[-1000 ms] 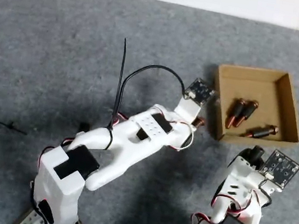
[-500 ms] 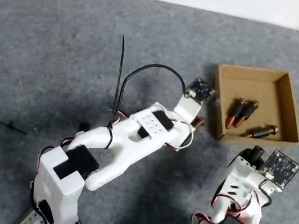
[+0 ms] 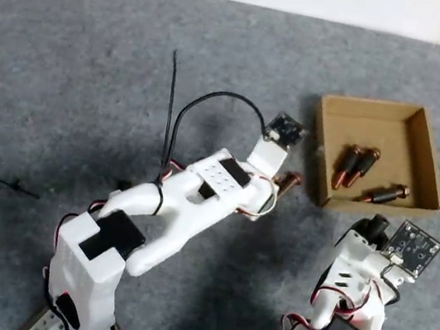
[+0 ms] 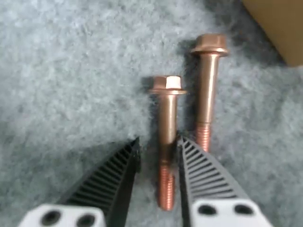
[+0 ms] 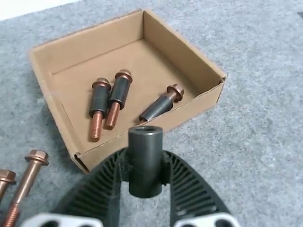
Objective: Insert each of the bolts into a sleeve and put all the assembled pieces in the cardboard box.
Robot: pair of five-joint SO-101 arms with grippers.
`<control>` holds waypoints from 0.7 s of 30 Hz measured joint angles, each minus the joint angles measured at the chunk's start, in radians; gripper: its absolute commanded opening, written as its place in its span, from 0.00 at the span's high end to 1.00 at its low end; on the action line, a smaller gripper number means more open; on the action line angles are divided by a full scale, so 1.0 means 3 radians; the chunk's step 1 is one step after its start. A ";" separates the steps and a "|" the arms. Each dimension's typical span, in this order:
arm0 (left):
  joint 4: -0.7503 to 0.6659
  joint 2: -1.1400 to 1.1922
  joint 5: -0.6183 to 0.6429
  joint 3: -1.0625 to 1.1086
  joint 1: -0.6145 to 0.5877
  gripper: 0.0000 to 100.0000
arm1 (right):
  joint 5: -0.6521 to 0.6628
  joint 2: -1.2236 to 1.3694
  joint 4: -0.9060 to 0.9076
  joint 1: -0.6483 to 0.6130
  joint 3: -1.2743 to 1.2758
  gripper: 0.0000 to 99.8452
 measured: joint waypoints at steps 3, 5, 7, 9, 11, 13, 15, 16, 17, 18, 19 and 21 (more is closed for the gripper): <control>0.0000 0.0000 0.0000 0.0000 0.0000 0.88 | 0.0000 0.0000 0.0000 0.0000 0.0000 0.99; 0.0000 0.0000 0.0000 0.0000 0.0010 0.87 | 0.0000 0.0000 0.0000 0.0000 0.0000 0.99; 0.0000 0.0000 0.0000 0.0000 0.0010 0.87 | 0.0000 0.0000 0.0000 0.0000 0.0000 0.99; 0.0000 0.0000 0.0000 0.0000 0.0010 0.87 | 0.0000 0.0000 0.0000 0.0000 0.0000 0.99; 0.0000 0.0000 0.0000 0.0000 0.0010 0.87 | 0.0000 0.0000 0.0000 0.0000 0.0000 0.99; -0.0010 0.0000 0.0000 0.0000 0.0010 0.87 | 0.0000 0.0000 0.0000 0.0000 0.0000 0.99; -0.0082 0.0020 0.0000 0.0000 0.0010 0.87 | 0.0000 0.0000 0.0000 0.0000 0.0000 0.99; -0.0092 0.0041 0.0000 -0.0026 0.0010 0.87 | 0.0000 0.0000 0.0000 0.0000 0.0000 0.99; -0.0092 0.0082 0.0000 -0.0097 0.0010 0.87 | 0.0000 0.0000 0.0000 0.0000 0.0000 0.99; -0.0051 0.0133 0.0000 -0.0169 0.0010 0.87 | 0.0000 0.0000 0.0000 0.0000 0.0000 0.99; 0.0010 0.0184 0.0000 -0.0261 0.0010 0.87 | 0.0000 0.0000 0.0000 0.0000 0.0000 0.99; 0.0102 0.0312 0.0000 -0.0465 0.0015 0.87 | 0.0000 0.0000 0.0000 0.0000 0.0000 0.99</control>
